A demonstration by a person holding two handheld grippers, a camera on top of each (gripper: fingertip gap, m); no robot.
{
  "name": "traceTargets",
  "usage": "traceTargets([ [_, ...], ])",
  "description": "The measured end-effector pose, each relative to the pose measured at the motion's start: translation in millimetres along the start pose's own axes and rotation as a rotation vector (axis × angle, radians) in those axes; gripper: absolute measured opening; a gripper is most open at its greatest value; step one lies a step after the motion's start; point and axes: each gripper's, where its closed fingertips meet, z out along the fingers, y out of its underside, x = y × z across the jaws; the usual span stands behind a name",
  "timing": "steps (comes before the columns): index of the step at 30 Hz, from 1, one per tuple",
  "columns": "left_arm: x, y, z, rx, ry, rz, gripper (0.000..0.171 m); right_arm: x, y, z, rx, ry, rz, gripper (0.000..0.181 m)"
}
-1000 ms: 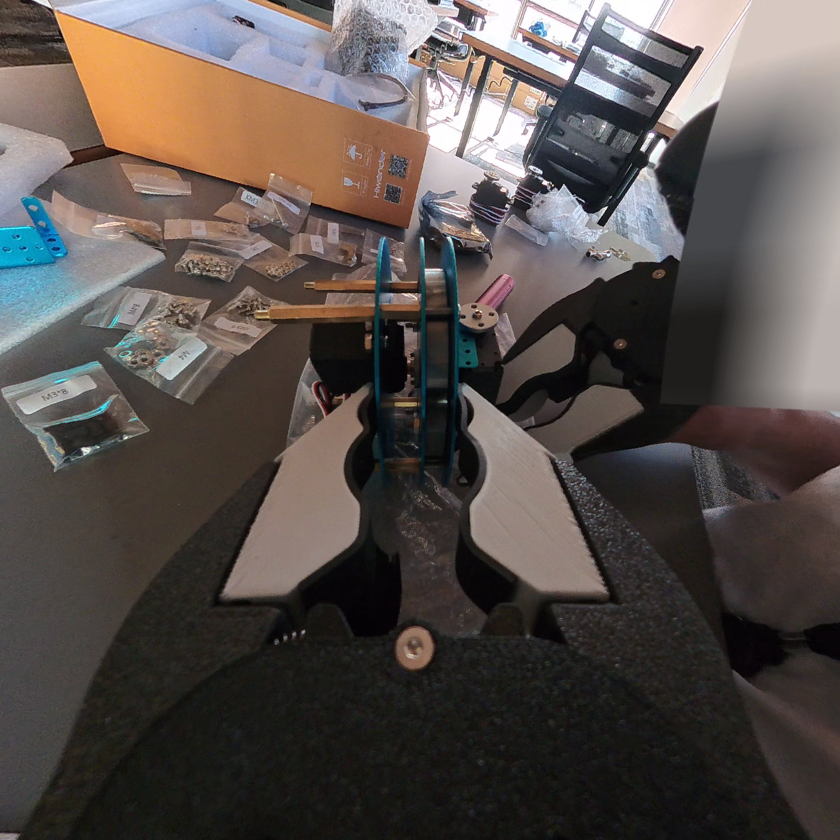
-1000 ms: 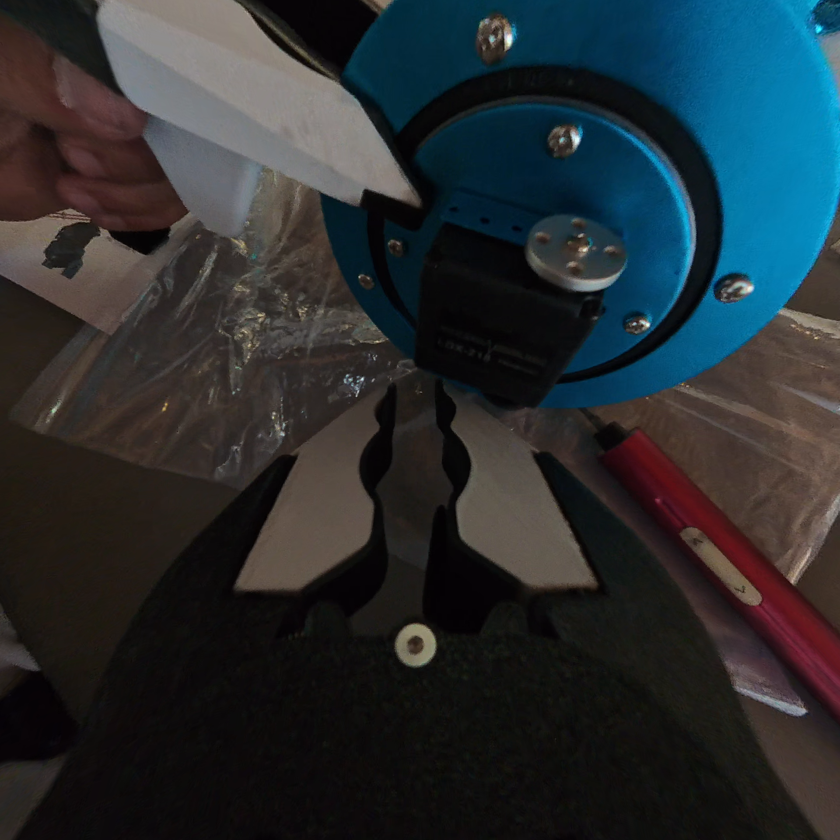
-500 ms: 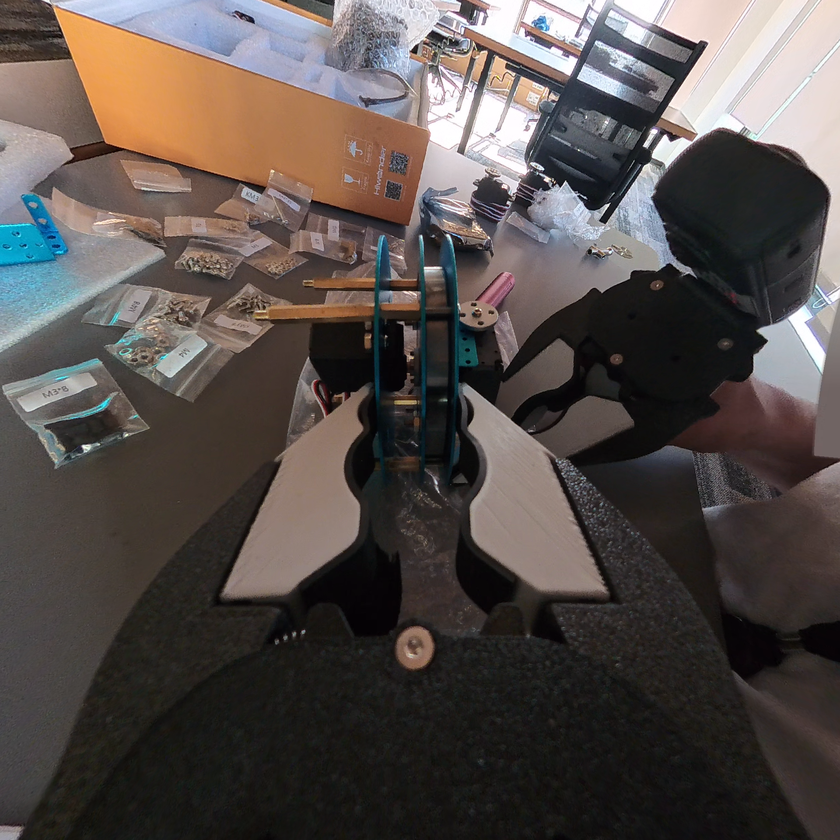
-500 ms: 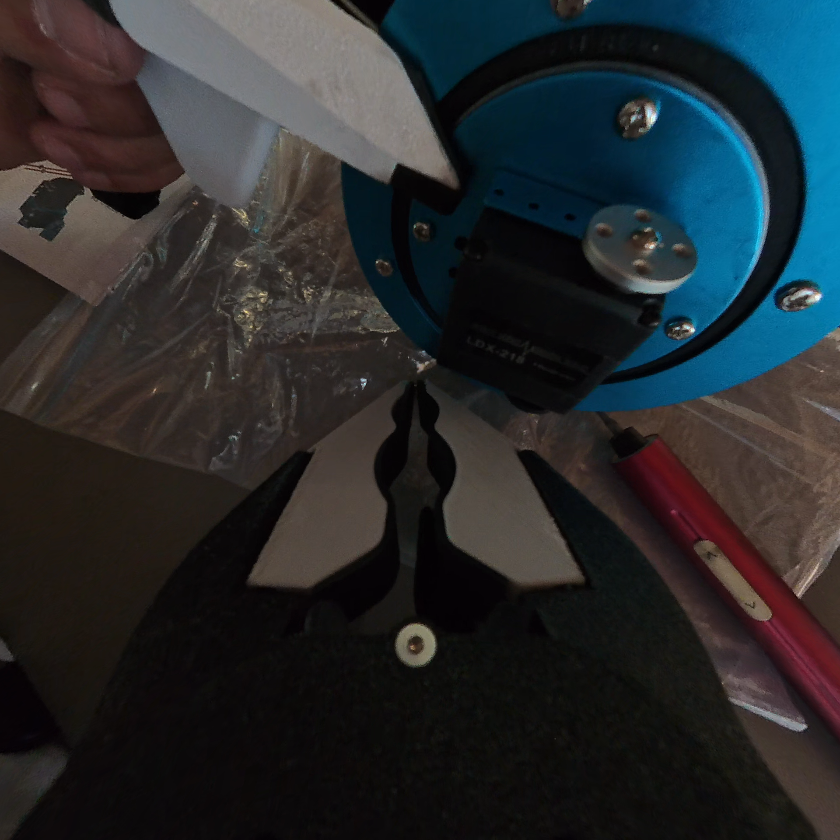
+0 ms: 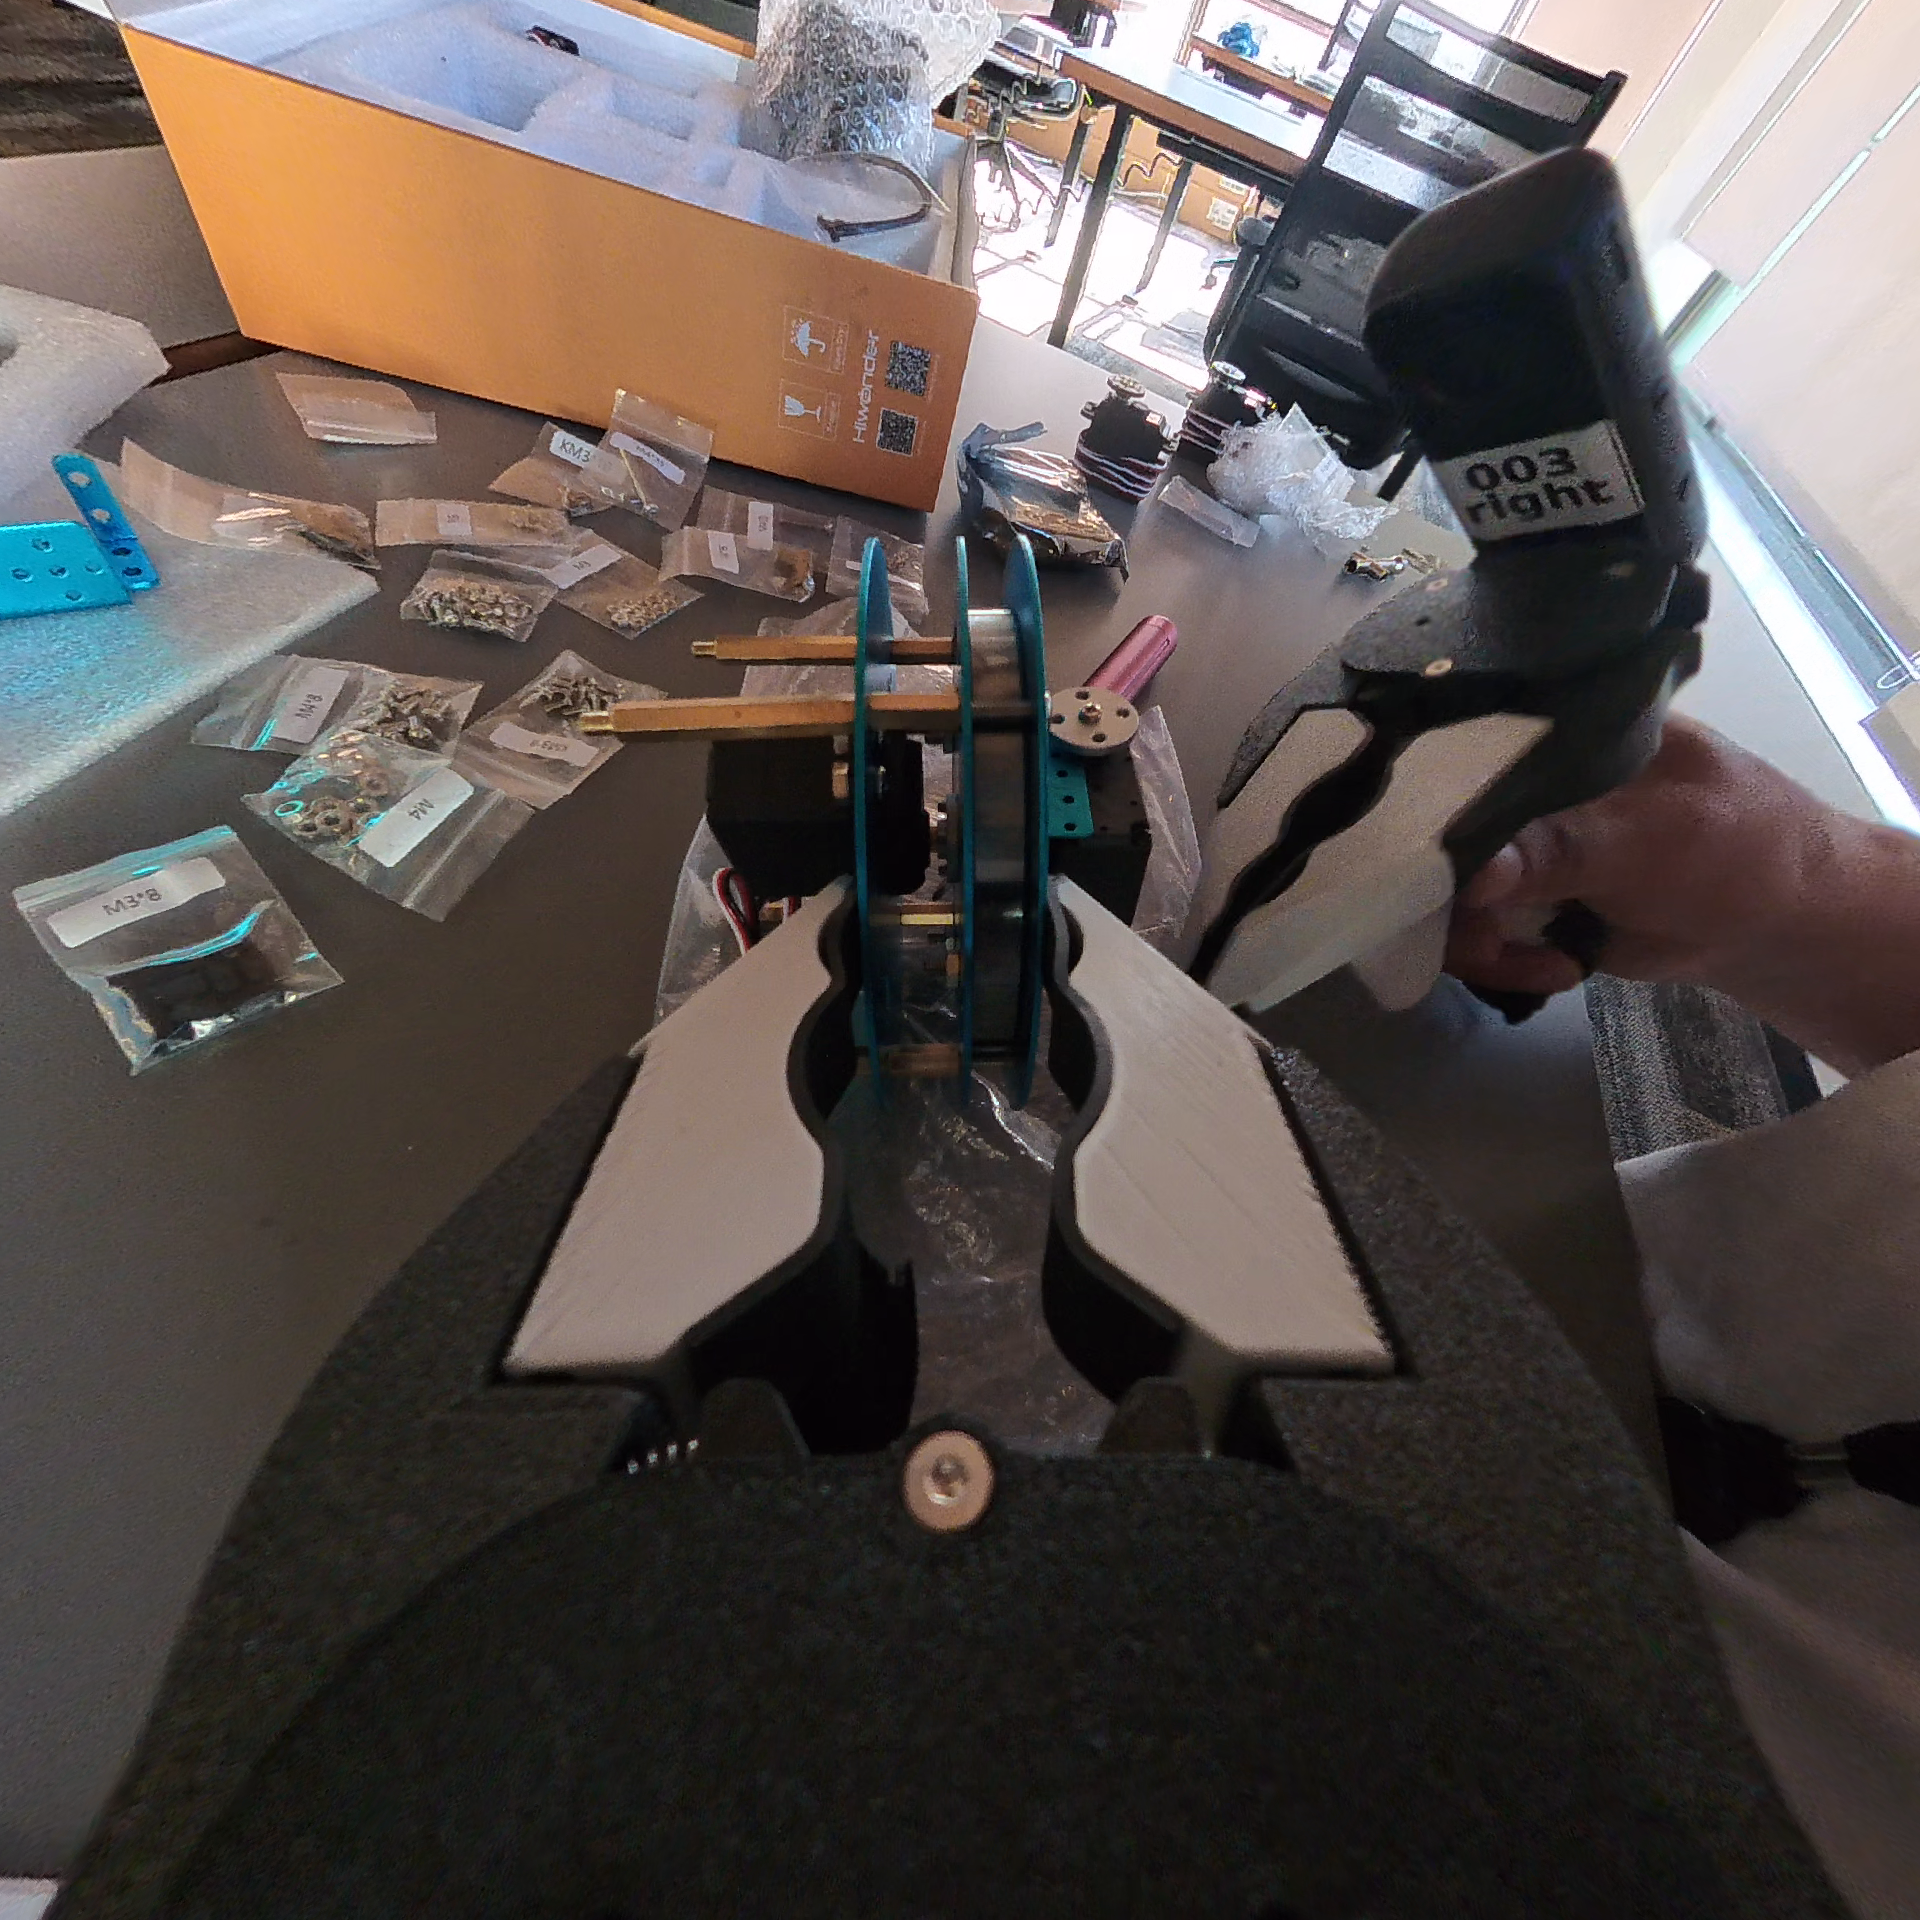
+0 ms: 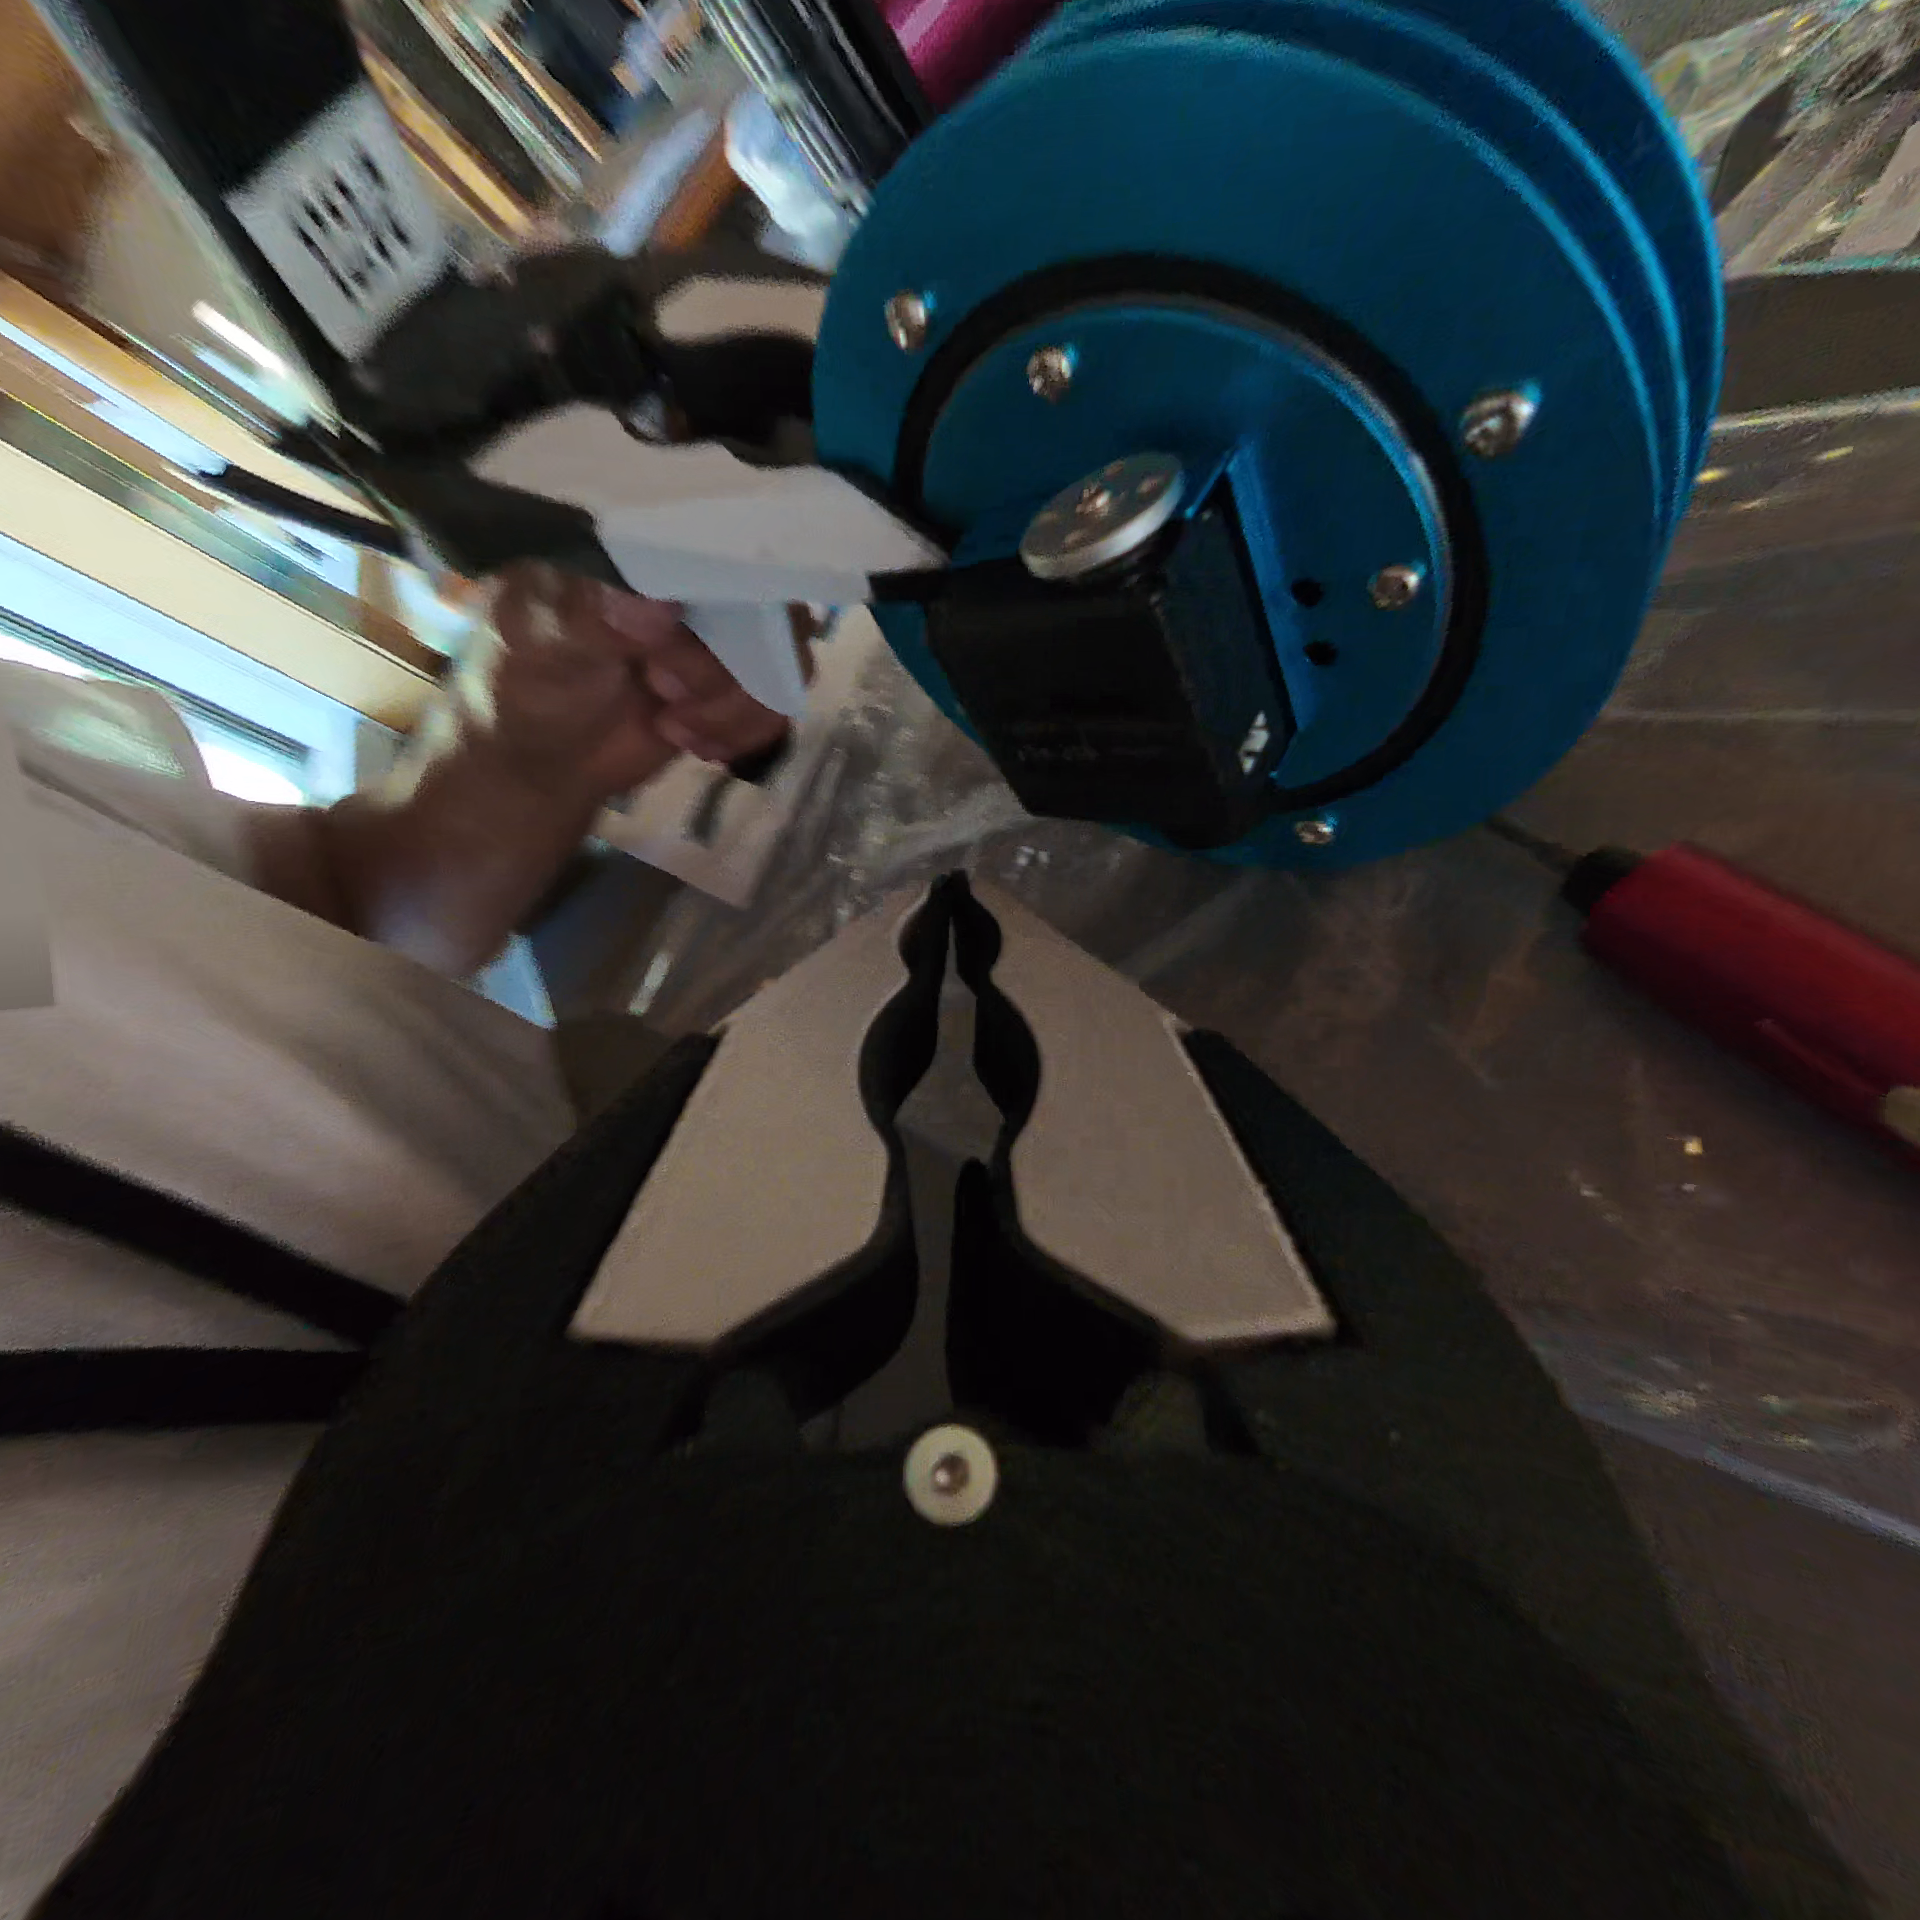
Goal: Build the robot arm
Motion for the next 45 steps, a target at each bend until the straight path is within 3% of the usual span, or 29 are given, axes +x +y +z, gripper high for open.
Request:
traceTargets([
  [5,2,0,0,-0.003,-0.008,0.032,0.032,-29,-24,-19,0.087,-0.195,0.129,0.0],
  [9,5,0,2,-0.003,-0.022,0.066,0.032,-43,-61,-37,0.116,-0.306,0.236,0.0],
  [16,8,1,2,-0.015,-0.043,0.098,0.031,-14,-70,-29,-0.16,-0.187,0.324,0.0],
  [22,7,0,2,-0.016,-0.047,0.091,0.032,-5,-62,-20,-0.269,-0.153,0.366,0.0],
  [41,7,1,2,-0.019,-0.043,0.078,0.032,2,-57,-16,-0.359,-0.047,0.243,0.0],
  [45,6,1,2,-0.017,-0.041,0.073,0.032,-6,-64,-19,-0.33,-0.048,0.087,0.0],
])
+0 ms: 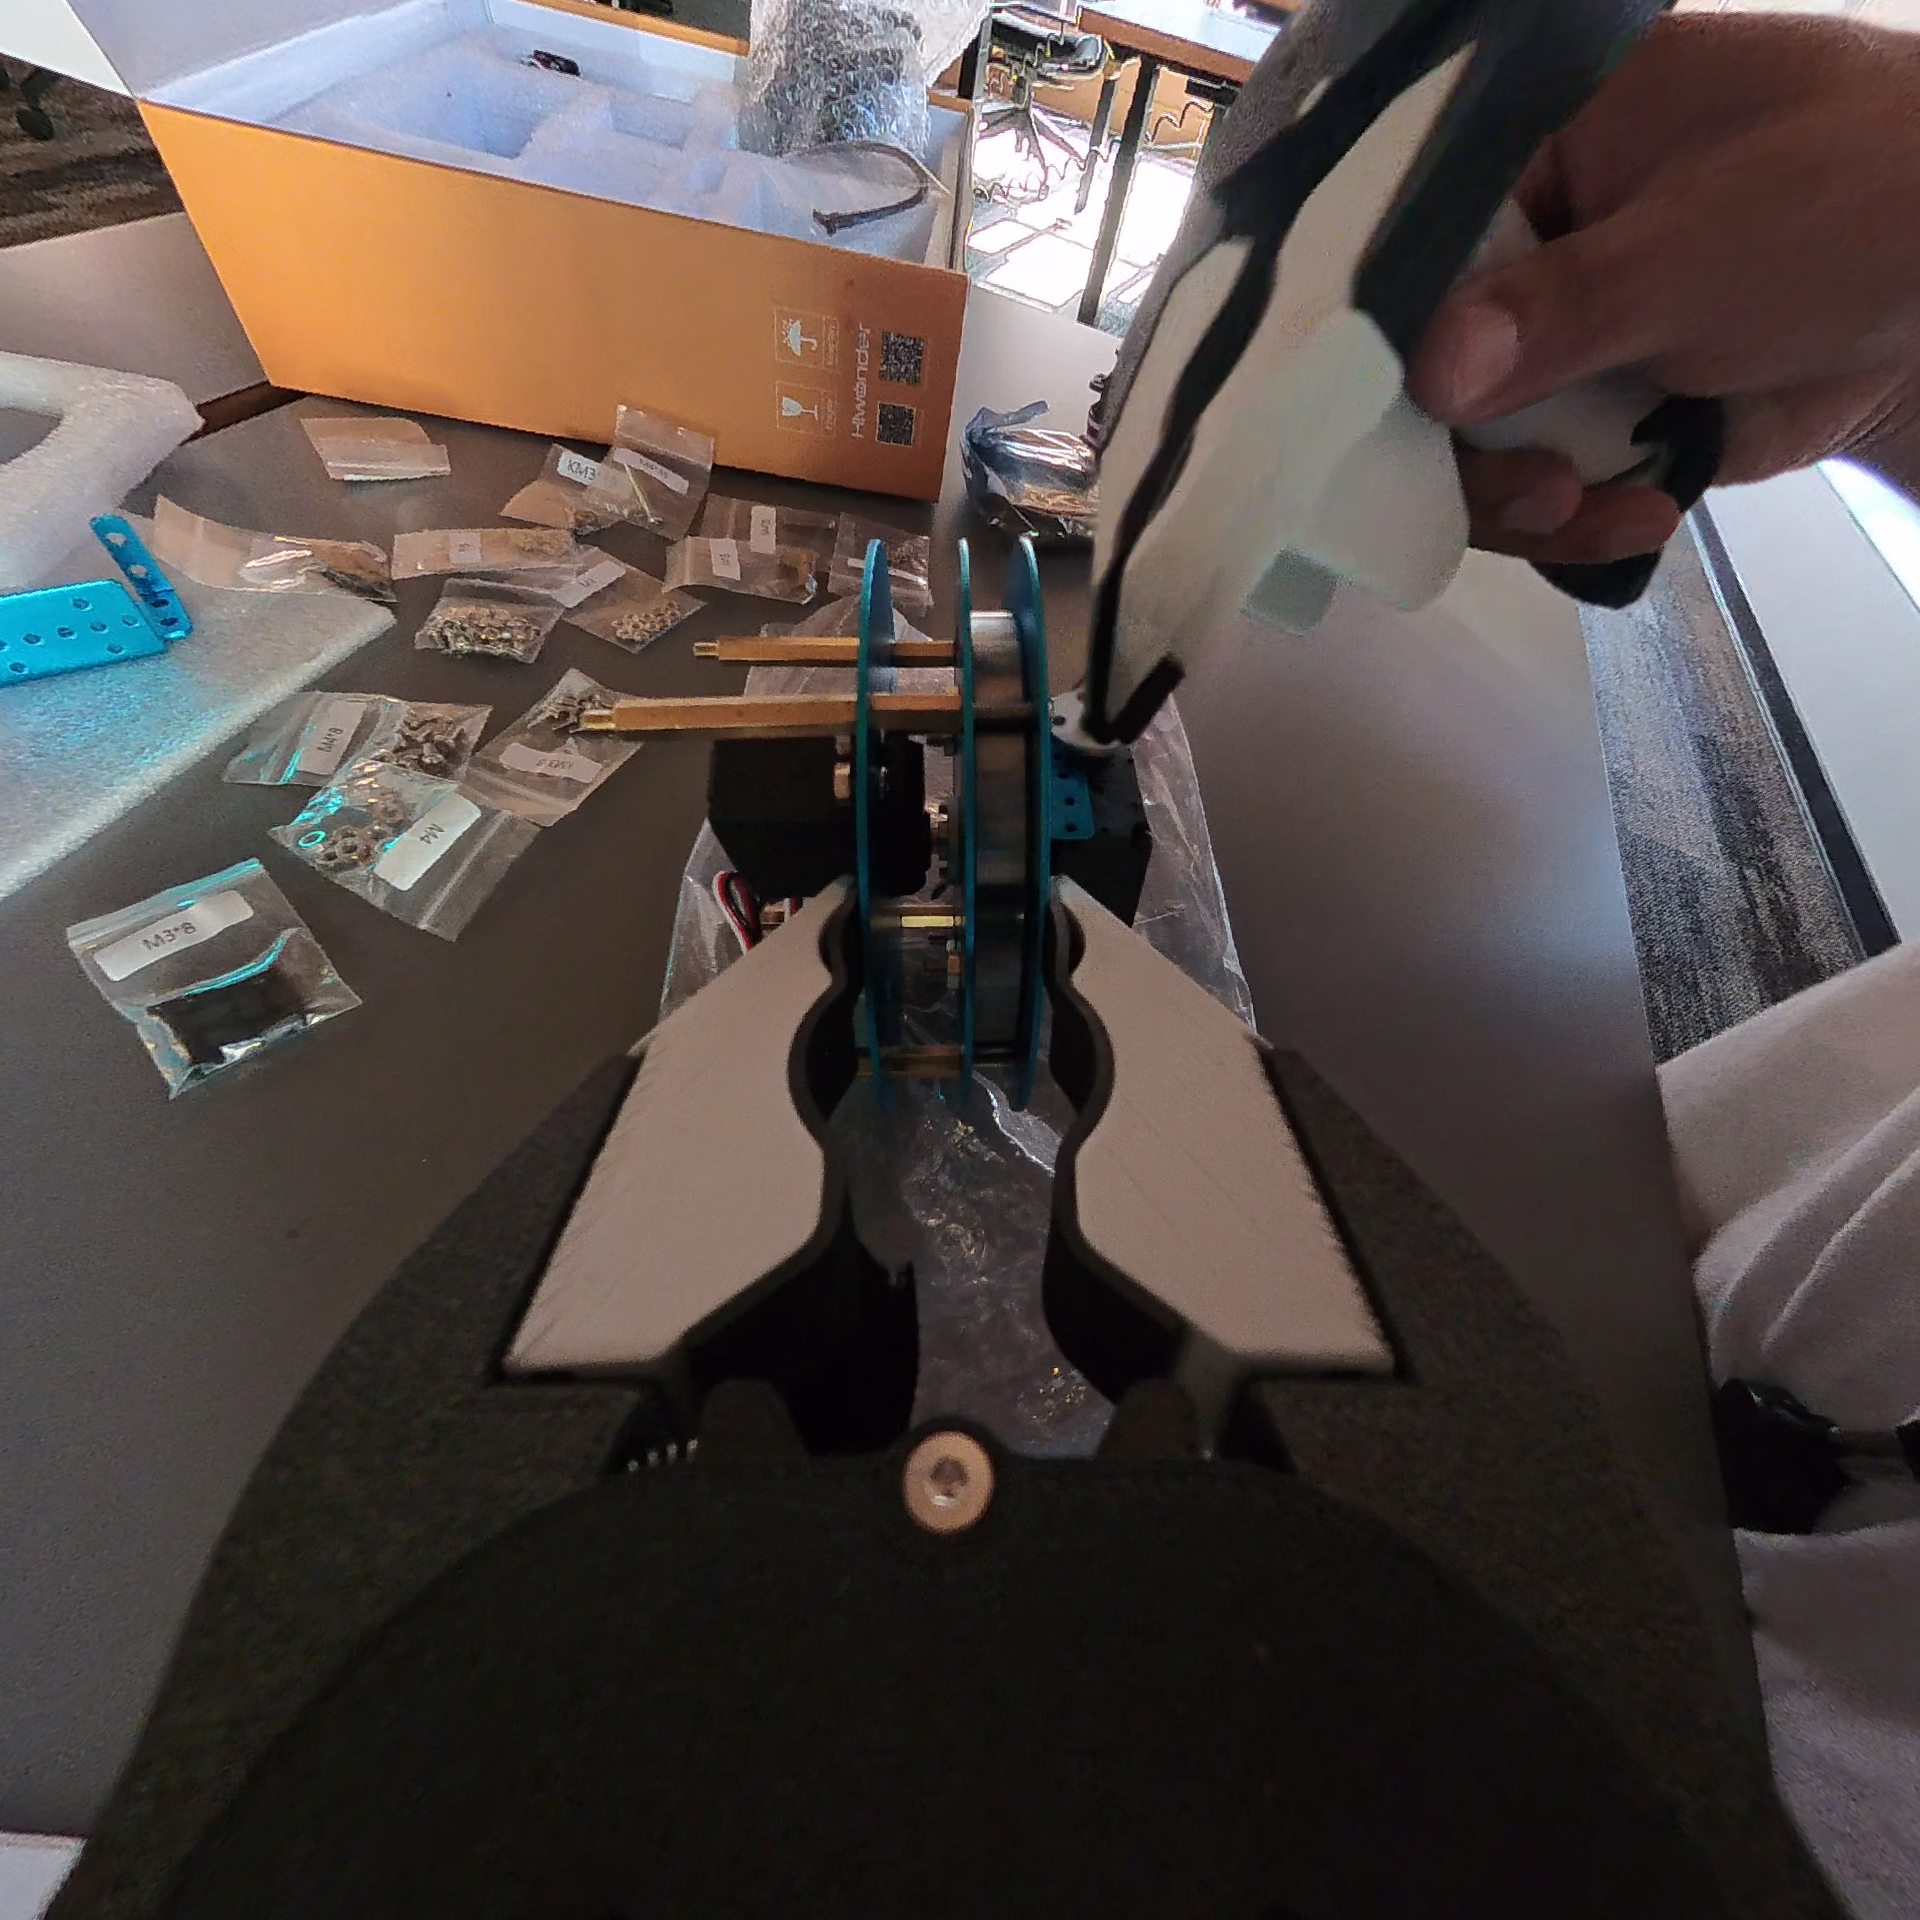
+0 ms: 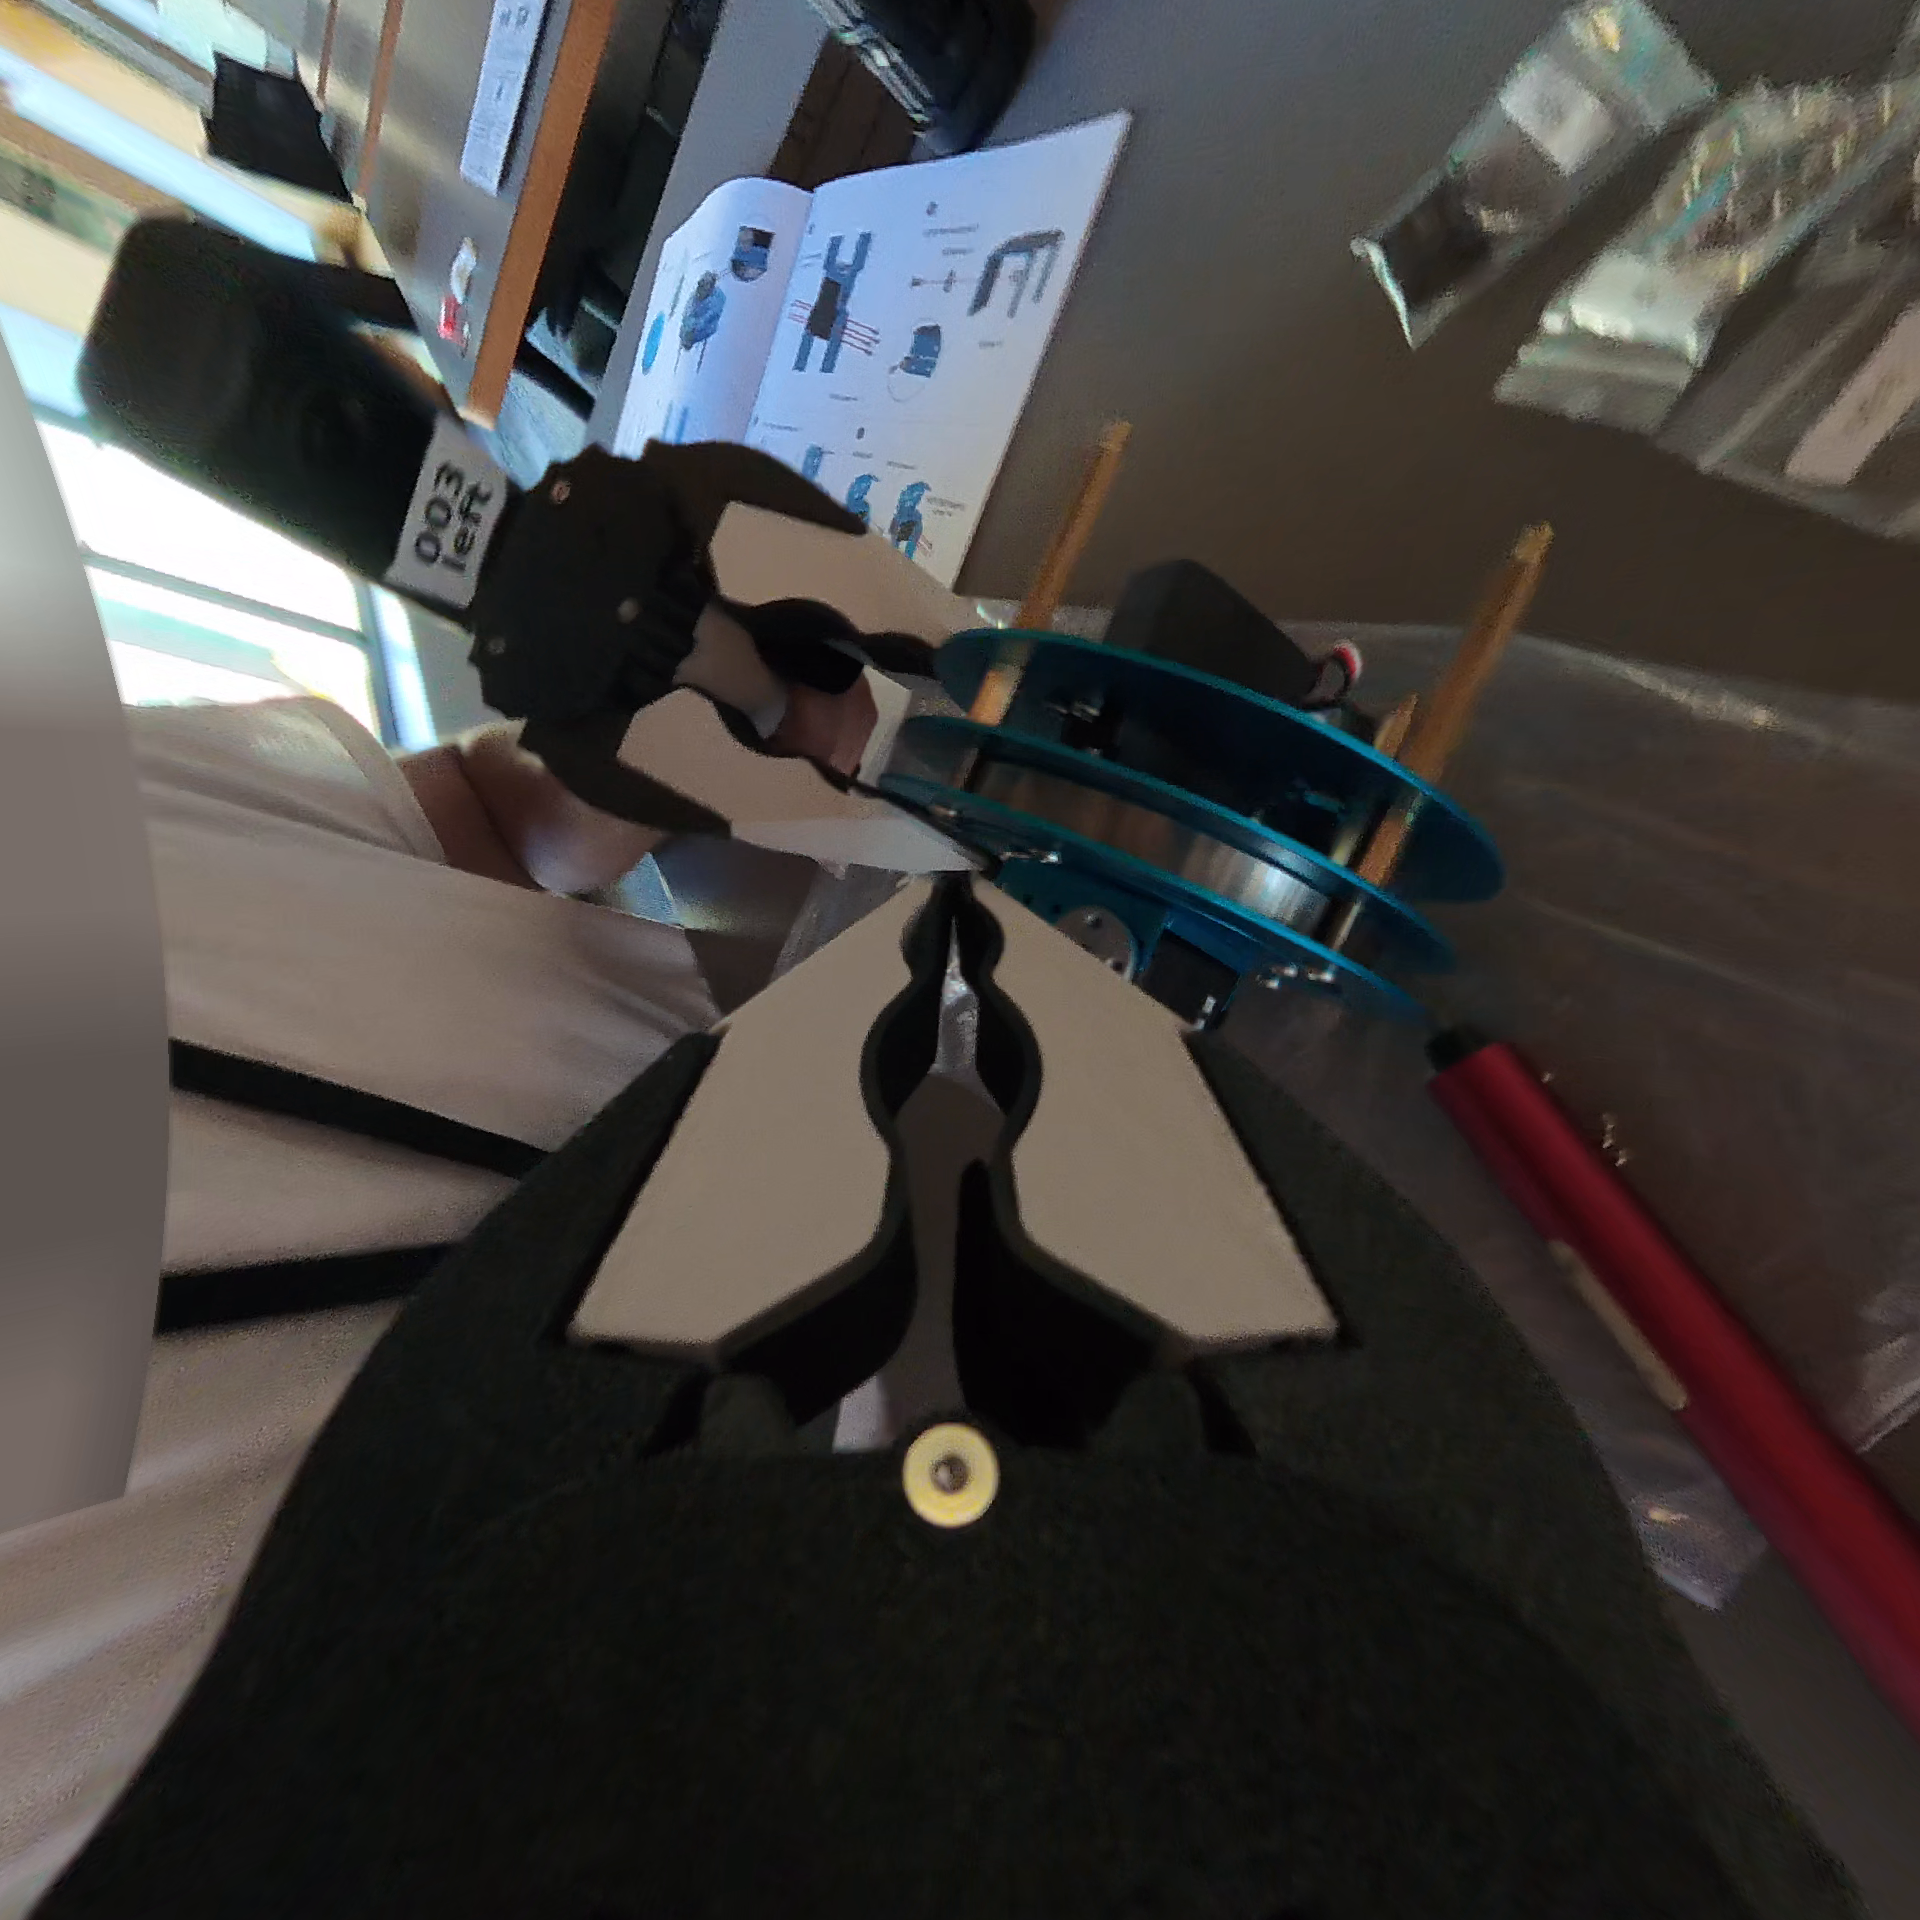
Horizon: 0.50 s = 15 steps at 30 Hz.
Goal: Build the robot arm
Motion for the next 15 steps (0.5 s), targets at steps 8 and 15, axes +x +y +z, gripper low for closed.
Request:
traceTargets([
  [8,0,-1,1,0.007,-0.006,-0.009,0.031,2,8,5,0.126,0.392,-0.505,0.018],
  [15,2,-1,2,0.002,-0.028,0.01,0.031,15,3,9,0.236,0.636,-0.503,0.015],
])
